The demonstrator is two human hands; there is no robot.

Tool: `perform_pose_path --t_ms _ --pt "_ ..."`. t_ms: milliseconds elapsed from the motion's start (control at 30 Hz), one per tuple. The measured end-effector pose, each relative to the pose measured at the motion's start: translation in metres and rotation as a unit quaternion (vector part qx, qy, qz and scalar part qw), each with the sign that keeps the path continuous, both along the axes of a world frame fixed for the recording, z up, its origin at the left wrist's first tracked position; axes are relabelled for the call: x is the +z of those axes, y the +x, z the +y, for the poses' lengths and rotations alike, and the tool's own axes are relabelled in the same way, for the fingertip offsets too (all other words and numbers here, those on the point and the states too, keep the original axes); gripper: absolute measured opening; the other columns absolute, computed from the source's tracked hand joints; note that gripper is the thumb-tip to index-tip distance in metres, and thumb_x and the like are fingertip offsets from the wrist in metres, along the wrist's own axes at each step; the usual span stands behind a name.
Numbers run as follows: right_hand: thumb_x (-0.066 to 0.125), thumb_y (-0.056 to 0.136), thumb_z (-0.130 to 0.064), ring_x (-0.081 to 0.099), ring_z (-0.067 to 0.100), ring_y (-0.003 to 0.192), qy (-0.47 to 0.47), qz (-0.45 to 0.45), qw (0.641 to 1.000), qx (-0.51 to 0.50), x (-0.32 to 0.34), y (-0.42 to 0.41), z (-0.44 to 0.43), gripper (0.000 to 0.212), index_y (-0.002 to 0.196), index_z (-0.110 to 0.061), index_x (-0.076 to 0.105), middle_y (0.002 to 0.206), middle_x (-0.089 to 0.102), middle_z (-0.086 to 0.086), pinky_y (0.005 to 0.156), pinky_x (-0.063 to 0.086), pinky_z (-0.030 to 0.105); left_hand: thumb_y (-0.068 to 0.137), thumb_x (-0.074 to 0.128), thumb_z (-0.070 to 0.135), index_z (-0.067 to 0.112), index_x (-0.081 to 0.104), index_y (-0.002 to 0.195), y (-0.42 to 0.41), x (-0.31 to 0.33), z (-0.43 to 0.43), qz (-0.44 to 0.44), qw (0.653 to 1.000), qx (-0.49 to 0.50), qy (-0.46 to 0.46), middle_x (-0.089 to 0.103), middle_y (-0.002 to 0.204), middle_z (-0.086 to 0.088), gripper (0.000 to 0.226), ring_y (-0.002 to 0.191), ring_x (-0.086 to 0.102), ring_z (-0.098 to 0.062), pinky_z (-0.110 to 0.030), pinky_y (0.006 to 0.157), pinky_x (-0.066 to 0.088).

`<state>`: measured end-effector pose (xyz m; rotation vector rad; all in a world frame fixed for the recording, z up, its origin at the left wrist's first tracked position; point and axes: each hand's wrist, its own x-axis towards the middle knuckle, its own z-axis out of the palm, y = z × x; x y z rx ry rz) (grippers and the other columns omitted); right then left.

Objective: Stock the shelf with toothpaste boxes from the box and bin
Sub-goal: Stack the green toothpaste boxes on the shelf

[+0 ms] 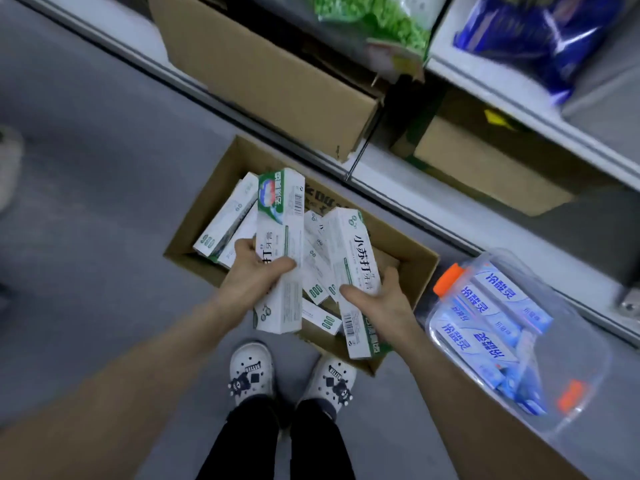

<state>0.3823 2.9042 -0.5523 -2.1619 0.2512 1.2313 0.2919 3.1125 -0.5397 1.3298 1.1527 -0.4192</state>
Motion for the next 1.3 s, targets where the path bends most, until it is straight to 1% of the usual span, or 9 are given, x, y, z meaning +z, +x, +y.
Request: perform_pose_path --t_ms 200,333,500,633,767,900,1033,1200,1300 --pt "0.068 0.083 -0.054 0.063 0.009 0.092 0.038 -0.078 0.996 -0.025 0.114 0.003 -0.006 0.057 0.122 -0.02 0.044 0.102 0.061 -0.013 0.081 0.044 0.023 0.063 0.084 0.055 0.023 0.034 0.128 0.015 0.109 -0.003 -0.066 0.995 -0.071 -0.028 0.067 0.114 0.008 0.088 0.1 0.068 -0.012 -0.042 0.089 0.055" --pt "0.046 0.096 -0.054 0.057 0.009 0.073 0.021 -0.127 0.991 -0.021 0.185 0.005 -0.014 0.051 0.125 -0.012 0.049 0.103 0.06 0.001 0.055 0.043 0.01 0.082 0.065 0.056 0.029 0.042 0.136 0.022 0.181 -0.005 -0.133 0.979 -0.155 -0.018 0.064 0.124 0.011 0.064 0.109 0.064 -0.008 -0.039 0.095 0.052" --pt "0.049 0.095 -0.055 0.064 0.026 0.094 0.019 -0.17 0.982 -0.083 0.267 0.001 -0.026 0.043 0.113 -0.016 0.05 0.109 0.065 0.005 0.079 0.052 0.036 0.097 0.052 0.04 0.027 0.037 0.138 0.031 0.269 -0.008 -0.149 0.971 -0.187 0.004 0.057 0.128 0.01 0.045 0.108 0.06 -0.009 -0.024 0.078 0.051" --pt "0.054 0.094 -0.051 0.059 0.008 0.074 0.034 -0.214 0.97 -0.111 0.336 -0.007 -0.037 0.037 0.109 -0.018 0.047 0.094 0.062 -0.006 0.059 0.042 0.018 0.097 0.053 0.039 0.025 0.038 0.138 0.032 0.333 -0.01 -0.188 0.957 -0.217 0.037 0.054 0.131 0.01 0.046 0.115 0.054 -0.008 -0.018 0.081 0.045" --pt "0.057 0.085 -0.065 0.063 0.028 0.071 0.051 -0.25 0.959 -0.122 0.403 -0.02 -0.053 0.044 0.102 -0.026 0.045 0.1 0.066 0.003 0.06 0.047 0.034 0.092 0.06 0.042 0.028 0.041 0.12 0.036 0.401 -0.026 -0.215 0.954 -0.208 0.011 0.057 0.113 0.015 0.036 0.093 0.054 0.004 -0.016 0.068 0.043" --pt "0.063 0.088 -0.054 0.064 0.017 0.085 0.042 -0.324 0.938 -0.118 0.466 -0.027 -0.07 0.042 0.105 -0.019 0.048 0.102 0.065 -0.001 0.068 0.047 0.033 0.077 0.077 0.045 0.025 0.048 0.123 0.047 0.456 -0.045 -0.257 0.942 -0.216 0.021 0.063 0.115 0.008 0.058 0.098 0.061 -0.006 -0.024 0.074 0.048" --pt "0.064 0.087 -0.054 0.062 0.011 0.079 0.013 -0.39 0.914 -0.114 0.523 -0.033 -0.093 0.042 0.104 -0.02 0.047 0.095 0.064 -0.005 0.058 0.04 0.026 0.081 0.074 0.041 0.025 0.05 0.113 0.059 0.504 -0.062 -0.276 0.926 -0.255 0.026 0.067 0.107 0.005 0.043 0.093 0.067 -0.015 -0.035 0.08 0.054" --pt "0.072 0.084 -0.046 0.057 0.002 0.072 -0.004 -0.437 0.892 -0.116 0.596 -0.039 -0.125 0.041 0.102 -0.016 0.049 0.088 0.059 -0.013 0.053 0.039 0.017 0.088 0.065 0.042 0.022 0.049 0.107 0.068 0.566 -0.084 -0.323 0.89 -0.316 0.062 0.065 0.103 0.003 0.032 0.083 0.065 -0.013 -0.027 0.064 0.049" --pt "0.077 0.078 -0.048 0.063 0.007 0.076 -0.017 -0.421 0.899 -0.12 0.632 -0.039 -0.142 0.044 0.099 -0.018 0.053 0.09 0.063 -0.012 0.062 0.049 0.021 0.069 0.072 0.06 0.022 0.049 0.111 0.073 0.6 -0.095 -0.333 0.879 -0.337 0.053 0.067 0.101 -0.003 0.061 0.085 0.07 -0.023 -0.043 0.077 0.057"
